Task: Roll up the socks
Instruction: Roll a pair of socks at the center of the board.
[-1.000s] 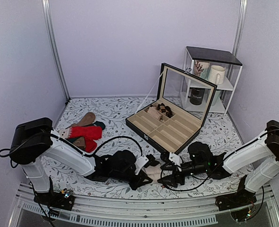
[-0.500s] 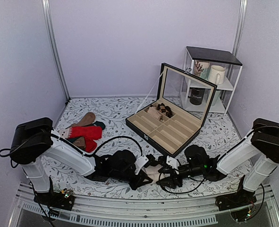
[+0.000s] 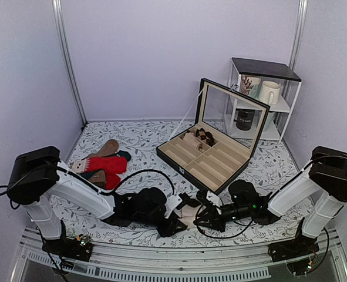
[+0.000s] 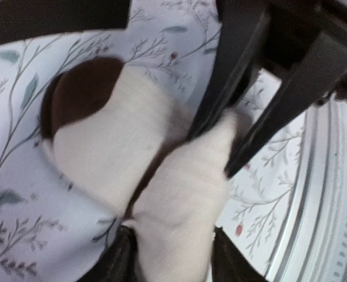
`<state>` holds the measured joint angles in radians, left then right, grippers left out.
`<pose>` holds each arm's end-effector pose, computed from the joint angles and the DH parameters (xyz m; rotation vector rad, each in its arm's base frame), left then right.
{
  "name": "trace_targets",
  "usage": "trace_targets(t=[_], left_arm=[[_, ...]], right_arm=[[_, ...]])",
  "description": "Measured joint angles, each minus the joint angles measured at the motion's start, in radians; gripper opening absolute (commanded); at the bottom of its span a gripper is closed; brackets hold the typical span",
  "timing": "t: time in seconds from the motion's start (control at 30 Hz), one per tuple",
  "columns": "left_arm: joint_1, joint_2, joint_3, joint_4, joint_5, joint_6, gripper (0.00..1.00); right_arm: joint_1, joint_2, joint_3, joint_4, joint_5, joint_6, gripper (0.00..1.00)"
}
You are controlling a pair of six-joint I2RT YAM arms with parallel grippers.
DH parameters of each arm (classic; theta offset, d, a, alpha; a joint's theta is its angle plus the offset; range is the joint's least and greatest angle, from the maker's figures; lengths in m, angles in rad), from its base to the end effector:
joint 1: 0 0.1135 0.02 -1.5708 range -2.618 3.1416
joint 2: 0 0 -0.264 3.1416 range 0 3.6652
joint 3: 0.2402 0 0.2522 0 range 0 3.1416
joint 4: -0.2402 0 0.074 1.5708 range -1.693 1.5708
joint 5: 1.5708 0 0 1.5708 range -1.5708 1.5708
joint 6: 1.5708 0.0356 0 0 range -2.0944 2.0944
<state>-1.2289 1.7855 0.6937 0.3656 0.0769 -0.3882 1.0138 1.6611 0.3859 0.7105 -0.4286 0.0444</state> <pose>0.1061 -0.3064 0.1090 1.0479 2.2395 -0.8691 0.1262 0.2306 0.1026 -1.2915 1.8721 1.0515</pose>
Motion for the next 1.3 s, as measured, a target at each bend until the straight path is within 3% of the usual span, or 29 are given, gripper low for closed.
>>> trace_targets(t=[0.07,0.1,0.13,0.17,0.33,0.47,0.63,0.9,1.3], left_arm=[[-0.005,-0.042,-0.018,-0.05,-0.037,0.026,0.75],[-0.006,-0.068,-0.037,-0.071,-0.056,0.044,0.9],[-0.006,-0.101,-0.057,-0.087,-0.076,0.063,0.98],[-0.008,-0.127,-0.072,-0.095,-0.09,0.085,0.99],[-0.012,-0.266,-0.153,-0.039,-0.135,0.18,1.0],[-0.013,-0.281,-0.188,0.049,-0.108,0.242,0.99],[-0.018,-0.278,-0.236,0.15,-0.02,0.309,0.91],[-0.035,-0.219,-0.219,0.24,0.095,0.417,0.83],[-0.043,-0.071,-0.138,0.243,0.125,0.47,0.84]], right_arm=[[0.0,0.004,-0.002,0.009,-0.001,0.04,0.18],[0.0,0.006,-0.006,0.017,0.0,0.061,0.18],[0.0,0.009,-0.012,0.027,-0.001,0.084,0.18],[0.0,0.012,-0.017,0.038,-0.002,0.107,0.17],[-0.002,0.042,-0.035,0.102,-0.017,0.22,0.17],[-0.003,0.078,-0.06,0.179,-0.039,0.314,0.17],[-0.009,0.137,-0.086,0.298,-0.059,0.416,0.17],[-0.013,0.166,-0.116,0.378,-0.068,0.507,0.17],[-0.015,0.169,-0.126,0.39,-0.077,0.543,0.17]])
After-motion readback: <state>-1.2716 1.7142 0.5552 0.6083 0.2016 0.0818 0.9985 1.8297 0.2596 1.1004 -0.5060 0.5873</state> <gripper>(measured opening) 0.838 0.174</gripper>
